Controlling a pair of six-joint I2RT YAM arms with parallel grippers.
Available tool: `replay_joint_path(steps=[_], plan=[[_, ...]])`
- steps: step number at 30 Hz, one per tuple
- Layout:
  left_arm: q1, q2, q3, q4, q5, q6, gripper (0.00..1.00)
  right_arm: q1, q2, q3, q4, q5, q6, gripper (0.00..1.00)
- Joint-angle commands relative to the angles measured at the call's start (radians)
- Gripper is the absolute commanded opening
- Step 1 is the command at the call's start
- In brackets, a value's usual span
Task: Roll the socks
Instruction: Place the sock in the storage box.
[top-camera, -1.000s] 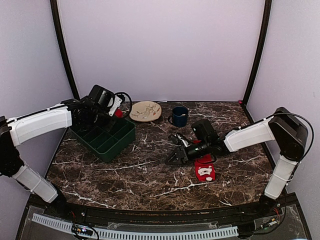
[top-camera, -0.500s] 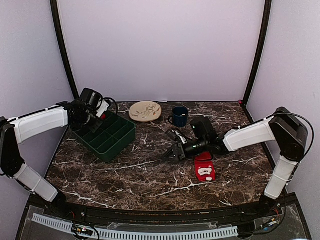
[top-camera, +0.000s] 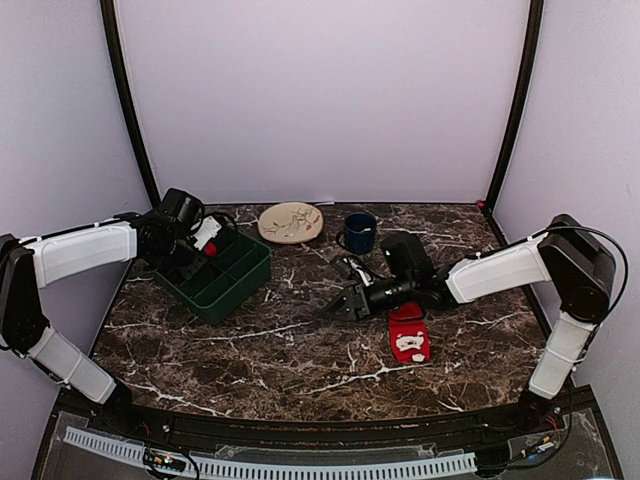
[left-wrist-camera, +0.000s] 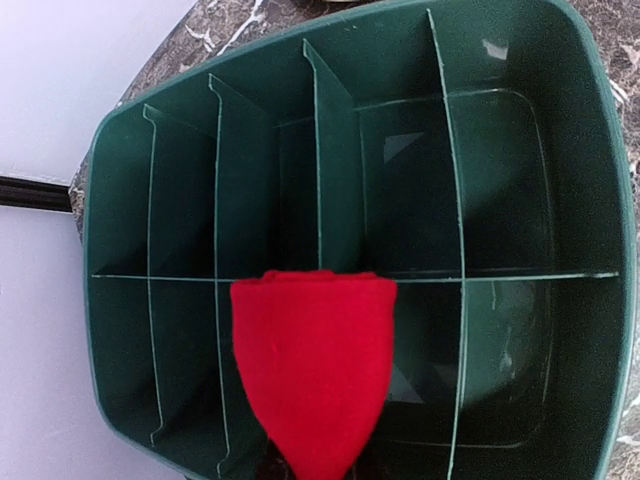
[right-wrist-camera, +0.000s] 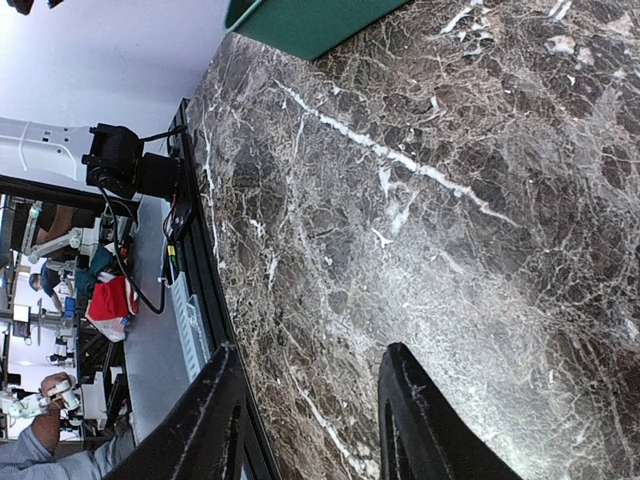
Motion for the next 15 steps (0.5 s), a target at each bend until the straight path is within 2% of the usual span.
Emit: replay_joint_path(steps=[1,15], plan=[[0.004,-0.001,-0.028,-0.021,0.033,-0.011,0.00,0.006,-0.004,0.003,0.037,-0.012,0.008,0.43],[0.004,0.061,-0.066,0.025,0.039,-0.020,0.00,0.007,0.006,0.001,0.049,-0.021,0.011,0.43]])
